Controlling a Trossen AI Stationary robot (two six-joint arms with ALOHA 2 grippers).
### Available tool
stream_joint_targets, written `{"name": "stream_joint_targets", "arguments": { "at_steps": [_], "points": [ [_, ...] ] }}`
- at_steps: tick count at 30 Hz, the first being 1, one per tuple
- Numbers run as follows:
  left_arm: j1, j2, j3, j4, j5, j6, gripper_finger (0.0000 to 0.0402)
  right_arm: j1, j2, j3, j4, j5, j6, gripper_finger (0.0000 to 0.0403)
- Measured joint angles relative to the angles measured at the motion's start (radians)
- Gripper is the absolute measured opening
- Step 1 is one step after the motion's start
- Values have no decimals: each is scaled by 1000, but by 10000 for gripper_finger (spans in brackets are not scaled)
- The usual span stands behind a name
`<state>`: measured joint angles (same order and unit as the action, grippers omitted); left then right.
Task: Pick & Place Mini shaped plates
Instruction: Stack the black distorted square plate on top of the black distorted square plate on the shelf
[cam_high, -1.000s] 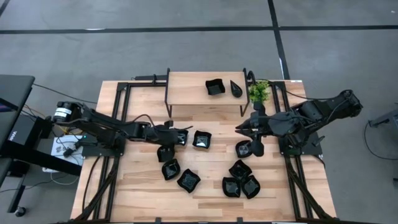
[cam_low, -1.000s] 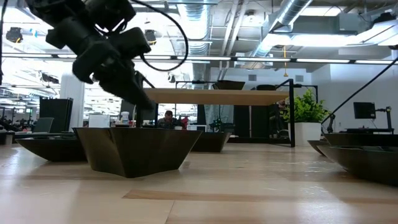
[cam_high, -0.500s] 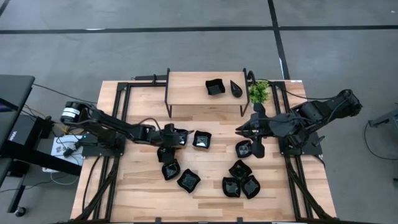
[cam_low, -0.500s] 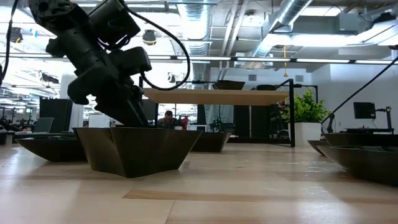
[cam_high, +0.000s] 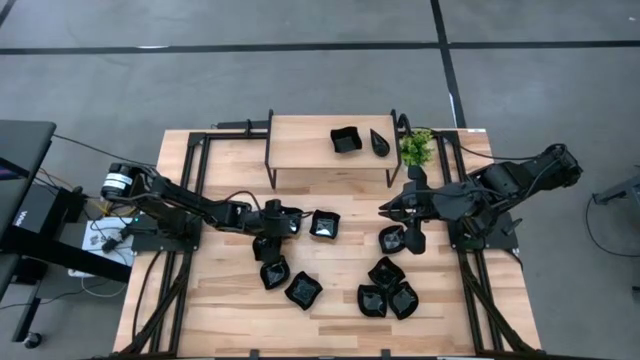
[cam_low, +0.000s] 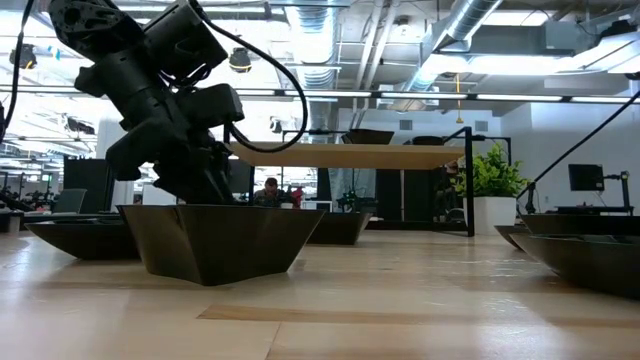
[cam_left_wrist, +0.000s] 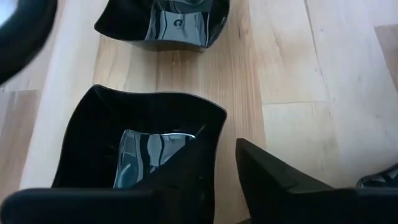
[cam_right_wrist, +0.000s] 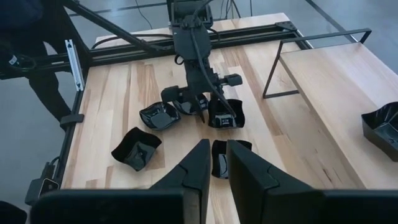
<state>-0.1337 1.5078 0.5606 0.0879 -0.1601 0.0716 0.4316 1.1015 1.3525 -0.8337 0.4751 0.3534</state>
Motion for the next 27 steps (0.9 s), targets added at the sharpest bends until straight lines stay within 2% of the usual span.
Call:
{"name": "stream_joint_targets", "arguments": {
  "at_steps": [12, 20, 27],
  "points": [
    [0, 0, 0, 10, -5, 61, 12, 0, 0, 0, 0, -2, 0, 49],
    [0, -7, 0, 15, -23, 103, 10, 0, 0, 0, 0, -2, 0, 49],
    [-3, -105, 0, 9, -29, 169, 9, -2, 0, 0, 0, 31, 32, 49]
  ]
}}
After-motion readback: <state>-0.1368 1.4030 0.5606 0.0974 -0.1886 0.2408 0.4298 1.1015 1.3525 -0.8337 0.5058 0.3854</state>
